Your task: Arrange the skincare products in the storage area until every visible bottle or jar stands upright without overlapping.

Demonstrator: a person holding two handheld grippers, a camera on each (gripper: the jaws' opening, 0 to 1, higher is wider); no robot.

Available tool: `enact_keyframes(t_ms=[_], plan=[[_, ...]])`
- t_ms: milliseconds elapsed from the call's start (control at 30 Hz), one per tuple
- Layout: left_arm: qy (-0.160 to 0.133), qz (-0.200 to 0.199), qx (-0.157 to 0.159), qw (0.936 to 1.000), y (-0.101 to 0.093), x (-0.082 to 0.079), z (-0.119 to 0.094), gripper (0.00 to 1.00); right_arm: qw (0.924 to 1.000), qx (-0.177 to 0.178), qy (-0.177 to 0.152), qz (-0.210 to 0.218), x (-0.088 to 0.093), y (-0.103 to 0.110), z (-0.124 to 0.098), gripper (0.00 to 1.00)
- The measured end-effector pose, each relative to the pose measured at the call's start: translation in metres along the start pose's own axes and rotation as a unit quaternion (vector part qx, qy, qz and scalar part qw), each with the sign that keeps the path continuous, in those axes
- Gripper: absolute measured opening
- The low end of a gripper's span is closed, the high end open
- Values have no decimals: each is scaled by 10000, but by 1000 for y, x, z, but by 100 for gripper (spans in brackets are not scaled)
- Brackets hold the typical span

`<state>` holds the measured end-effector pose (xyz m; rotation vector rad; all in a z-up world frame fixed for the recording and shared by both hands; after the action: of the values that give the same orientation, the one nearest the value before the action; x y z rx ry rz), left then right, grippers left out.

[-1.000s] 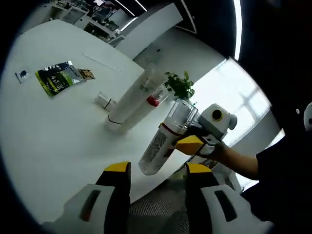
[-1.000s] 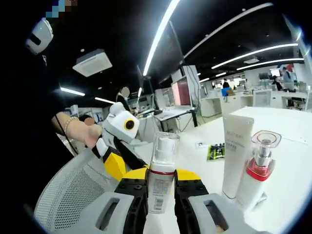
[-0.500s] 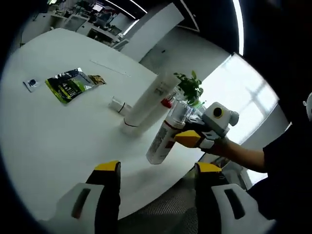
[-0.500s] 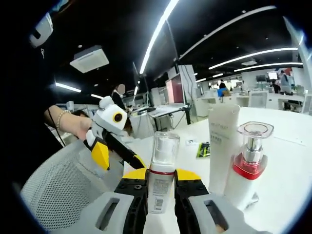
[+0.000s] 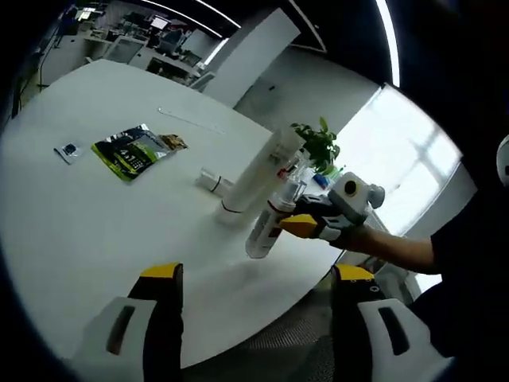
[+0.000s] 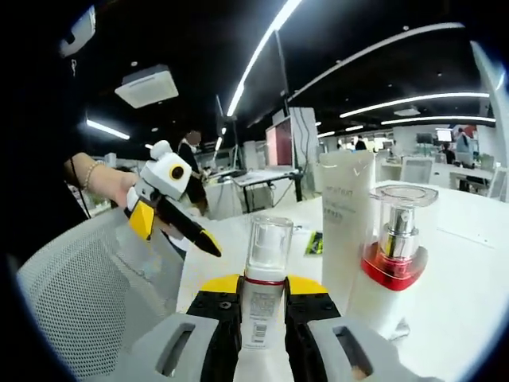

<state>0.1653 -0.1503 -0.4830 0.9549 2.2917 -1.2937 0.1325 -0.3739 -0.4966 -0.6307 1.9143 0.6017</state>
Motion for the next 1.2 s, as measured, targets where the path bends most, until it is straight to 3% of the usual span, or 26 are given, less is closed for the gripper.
enact_keyframes(t_ms=[500, 833, 1200], plan=[[73, -30, -99, 9999, 6, 5, 0, 72, 9986, 96, 143, -506, 1, -1, 7, 9], [18, -156, -91, 9998, 5, 8, 1, 71, 9958, 38, 443, -806, 11, 0, 8, 10], [92, -128, -67, 9999, 5, 9, 4, 71, 9948, 58, 503, -881, 19, -1, 5, 10]])
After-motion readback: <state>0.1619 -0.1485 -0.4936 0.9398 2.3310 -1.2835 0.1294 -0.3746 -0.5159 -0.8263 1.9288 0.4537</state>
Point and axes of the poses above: the point that each gripper's makers call its tool centre point, and the gripper's own axes: z roughly forward along the fingers, y roughly to its left, x roughly out of its underside, the point moved 8 cm from there along -z, roughly backward along the fingers, and after that the axes turned 10 degrees about y, right-handed, at the moved point
